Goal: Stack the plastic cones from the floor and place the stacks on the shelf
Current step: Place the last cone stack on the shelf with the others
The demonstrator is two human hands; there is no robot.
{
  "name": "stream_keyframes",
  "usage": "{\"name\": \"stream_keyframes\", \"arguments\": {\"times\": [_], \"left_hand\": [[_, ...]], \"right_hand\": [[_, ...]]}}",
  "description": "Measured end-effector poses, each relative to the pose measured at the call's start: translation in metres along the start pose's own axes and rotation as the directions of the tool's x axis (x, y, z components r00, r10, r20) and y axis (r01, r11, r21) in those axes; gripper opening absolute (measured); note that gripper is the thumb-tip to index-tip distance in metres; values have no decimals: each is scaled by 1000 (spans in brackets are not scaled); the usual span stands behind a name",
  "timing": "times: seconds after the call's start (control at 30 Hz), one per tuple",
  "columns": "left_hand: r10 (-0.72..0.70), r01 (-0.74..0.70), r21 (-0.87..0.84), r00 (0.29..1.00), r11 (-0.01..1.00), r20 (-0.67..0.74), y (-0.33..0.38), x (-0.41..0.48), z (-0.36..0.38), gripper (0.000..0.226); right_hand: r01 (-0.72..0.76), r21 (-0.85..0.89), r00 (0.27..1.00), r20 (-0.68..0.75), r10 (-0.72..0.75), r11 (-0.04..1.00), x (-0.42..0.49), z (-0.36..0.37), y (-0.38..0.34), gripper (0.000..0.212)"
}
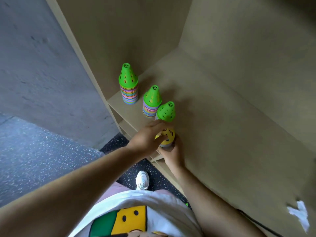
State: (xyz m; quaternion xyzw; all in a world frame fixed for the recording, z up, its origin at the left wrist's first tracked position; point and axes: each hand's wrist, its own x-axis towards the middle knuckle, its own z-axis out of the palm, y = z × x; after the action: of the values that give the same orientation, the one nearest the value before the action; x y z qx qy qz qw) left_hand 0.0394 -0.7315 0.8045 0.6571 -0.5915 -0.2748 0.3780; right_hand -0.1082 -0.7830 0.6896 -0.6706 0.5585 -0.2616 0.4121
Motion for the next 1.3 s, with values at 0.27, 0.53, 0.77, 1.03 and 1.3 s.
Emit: {"name": "stream_keyframes", "arguments": {"times": [0.27,0.53,0.77,1.03,1.3], "left_hand": [[89,-96,-14,961,995,-261,70,-9,-89,46],[247,-218,117,853,969,-460,96,48,-186,42],[118,-102,60,872,993,-476,54,98,-228,44],[-82,76,-31,939,997,-333,-10,106,-214,48],[-12,32,86,975,996,-222,-26,100,-205,80]], "right_hand": [[192,126,978,57,-200,973,-21,-18,-102,52],[270,267,948,95,-304,925,54,-4,-240,52],[212,212,939,226,-259,954,116,36,-286,55],[121,-16,938,329,-109,993,145,70,-252,70],[170,-176,926,365,-96,970,147,65,-255,65]]}}
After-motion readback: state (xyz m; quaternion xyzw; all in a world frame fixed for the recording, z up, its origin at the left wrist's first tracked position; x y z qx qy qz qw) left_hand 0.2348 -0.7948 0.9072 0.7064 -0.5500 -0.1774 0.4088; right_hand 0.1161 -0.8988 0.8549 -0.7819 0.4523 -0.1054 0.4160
